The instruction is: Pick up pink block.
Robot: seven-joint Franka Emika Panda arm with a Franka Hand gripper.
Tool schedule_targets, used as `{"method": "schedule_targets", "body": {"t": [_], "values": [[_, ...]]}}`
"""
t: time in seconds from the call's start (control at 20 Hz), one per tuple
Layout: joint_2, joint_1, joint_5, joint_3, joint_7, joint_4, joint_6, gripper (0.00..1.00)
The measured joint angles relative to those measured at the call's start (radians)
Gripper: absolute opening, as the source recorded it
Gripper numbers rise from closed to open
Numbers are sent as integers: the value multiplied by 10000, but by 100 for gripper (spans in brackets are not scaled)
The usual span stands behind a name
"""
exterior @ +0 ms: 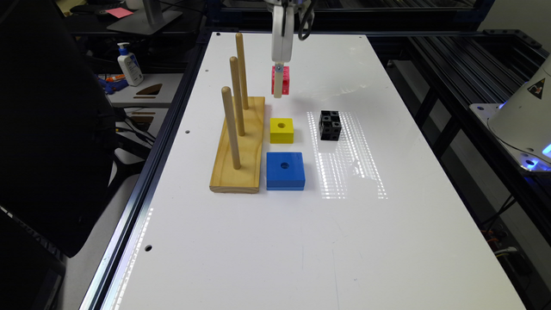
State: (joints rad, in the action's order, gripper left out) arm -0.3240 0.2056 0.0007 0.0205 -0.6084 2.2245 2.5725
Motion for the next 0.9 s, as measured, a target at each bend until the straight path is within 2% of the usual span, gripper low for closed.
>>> {"method": "schedule_targets", "body": {"t": [0.15, 0.45, 0.7, 0.9], "values": [[142, 0, 0, 0, 0, -11, -83, 0], [973, 0, 0, 2, 0, -1, -917, 0], [1206, 0, 0, 3, 0, -23, -1086, 0], [1858, 0, 0, 4, 0, -23, -1714, 0]]}}
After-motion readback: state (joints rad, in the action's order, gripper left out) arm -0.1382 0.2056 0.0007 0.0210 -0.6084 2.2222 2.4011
